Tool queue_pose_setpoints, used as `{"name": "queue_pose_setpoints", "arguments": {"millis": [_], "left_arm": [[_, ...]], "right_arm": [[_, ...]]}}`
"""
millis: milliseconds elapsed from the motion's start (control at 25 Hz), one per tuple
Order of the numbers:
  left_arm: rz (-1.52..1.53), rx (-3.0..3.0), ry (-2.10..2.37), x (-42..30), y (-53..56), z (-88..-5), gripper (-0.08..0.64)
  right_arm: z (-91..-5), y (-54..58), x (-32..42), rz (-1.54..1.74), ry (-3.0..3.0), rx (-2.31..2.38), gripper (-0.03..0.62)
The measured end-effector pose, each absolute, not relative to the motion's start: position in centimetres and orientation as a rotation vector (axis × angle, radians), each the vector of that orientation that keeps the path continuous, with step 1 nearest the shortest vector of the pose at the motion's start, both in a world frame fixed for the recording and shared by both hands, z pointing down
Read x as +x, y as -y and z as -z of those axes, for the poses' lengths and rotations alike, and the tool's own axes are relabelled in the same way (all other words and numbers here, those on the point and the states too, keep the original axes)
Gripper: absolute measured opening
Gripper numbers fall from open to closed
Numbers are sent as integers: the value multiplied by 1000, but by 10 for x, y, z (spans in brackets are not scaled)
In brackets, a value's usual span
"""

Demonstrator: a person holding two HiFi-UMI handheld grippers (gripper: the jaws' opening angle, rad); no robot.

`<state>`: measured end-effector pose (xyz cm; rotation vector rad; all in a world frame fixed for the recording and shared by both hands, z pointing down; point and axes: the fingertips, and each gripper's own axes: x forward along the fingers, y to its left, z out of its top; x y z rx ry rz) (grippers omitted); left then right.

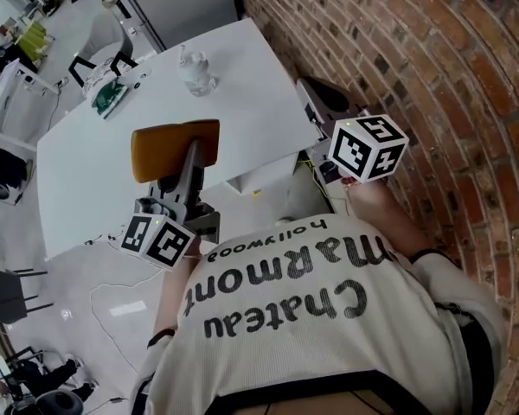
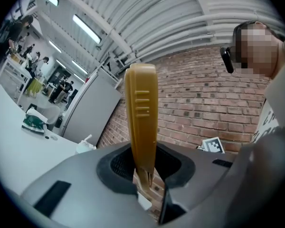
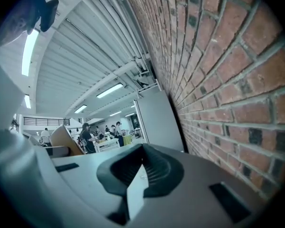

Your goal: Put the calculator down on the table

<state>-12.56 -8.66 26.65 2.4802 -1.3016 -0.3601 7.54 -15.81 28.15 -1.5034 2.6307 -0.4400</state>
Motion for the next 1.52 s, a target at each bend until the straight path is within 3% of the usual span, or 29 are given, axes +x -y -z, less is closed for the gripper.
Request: {"name": "queue_pose_setpoints", "arguments": {"millis": [800,1520], "left_arm": [[376,2412,1383,-112,158,-294,86],[260,2383,1185,-87,194,-331,86]], "right_arm": [[-311,236,88,473,-2690,-1439,3],[-357,243,110,639,-2621,-1609,3]]}}
